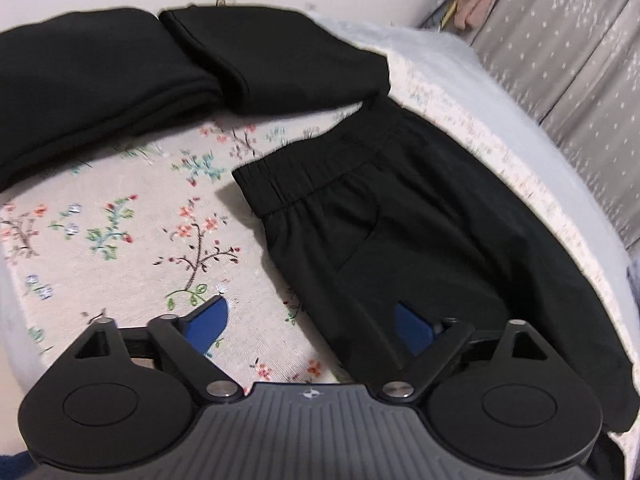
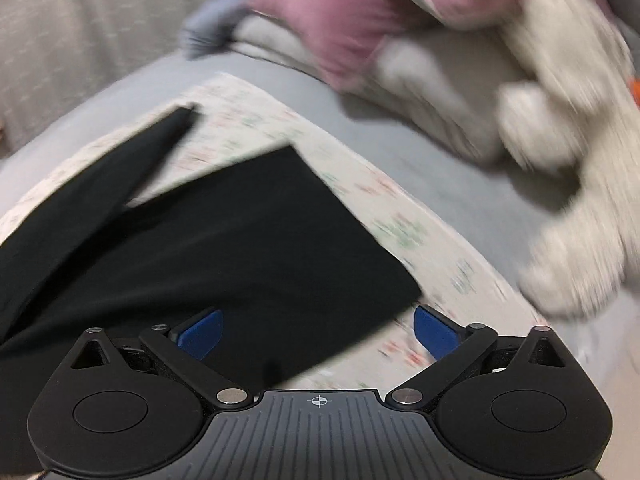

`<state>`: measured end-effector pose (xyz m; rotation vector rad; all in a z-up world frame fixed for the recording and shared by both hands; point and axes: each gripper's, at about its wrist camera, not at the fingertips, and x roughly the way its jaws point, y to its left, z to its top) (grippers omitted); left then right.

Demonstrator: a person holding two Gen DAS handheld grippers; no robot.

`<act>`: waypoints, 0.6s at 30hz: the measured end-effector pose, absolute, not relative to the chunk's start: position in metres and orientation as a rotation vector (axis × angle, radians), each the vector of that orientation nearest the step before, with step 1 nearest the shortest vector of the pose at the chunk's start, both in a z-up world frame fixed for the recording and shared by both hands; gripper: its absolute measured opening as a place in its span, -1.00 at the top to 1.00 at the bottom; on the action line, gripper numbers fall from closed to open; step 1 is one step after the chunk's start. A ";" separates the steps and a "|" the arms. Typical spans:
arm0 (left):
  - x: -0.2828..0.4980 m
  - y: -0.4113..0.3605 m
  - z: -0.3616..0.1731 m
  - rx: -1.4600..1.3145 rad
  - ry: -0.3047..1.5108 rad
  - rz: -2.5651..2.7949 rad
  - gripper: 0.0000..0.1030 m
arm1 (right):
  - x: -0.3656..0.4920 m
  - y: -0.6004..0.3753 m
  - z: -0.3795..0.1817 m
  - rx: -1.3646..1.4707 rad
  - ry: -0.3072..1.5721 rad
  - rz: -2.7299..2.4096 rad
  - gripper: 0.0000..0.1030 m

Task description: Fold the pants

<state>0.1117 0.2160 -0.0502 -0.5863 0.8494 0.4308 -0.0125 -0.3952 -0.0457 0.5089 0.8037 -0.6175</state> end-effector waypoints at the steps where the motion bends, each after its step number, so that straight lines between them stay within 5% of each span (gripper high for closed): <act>1: 0.117 0.219 -0.057 -0.591 0.858 0.424 -0.65 | -0.016 -0.397 -0.048 0.521 0.803 -0.636 -0.75; 5: 0.127 0.215 -0.068 -0.572 0.828 0.419 -0.50 | -0.013 -0.392 -0.055 0.495 0.840 -0.634 -0.47; 8: 0.135 0.209 -0.069 -0.567 0.810 0.386 0.09 | -0.006 -0.403 -0.070 0.572 0.866 -0.633 -0.15; 10: 0.138 0.207 -0.072 -0.538 0.810 0.392 0.92 | -0.005 -0.404 -0.072 0.557 0.855 -0.647 0.13; 11: 0.139 0.207 -0.073 -0.539 0.806 0.388 0.93 | -0.003 -0.402 -0.072 0.536 0.851 -0.653 0.22; 14: 0.132 0.212 -0.070 -0.561 0.771 0.385 0.95 | 0.001 -0.404 -0.074 0.547 0.824 -0.624 0.95; 18: 0.106 0.217 -0.042 -0.584 0.684 0.385 0.96 | -0.006 -0.406 -0.063 0.562 0.735 -0.615 1.00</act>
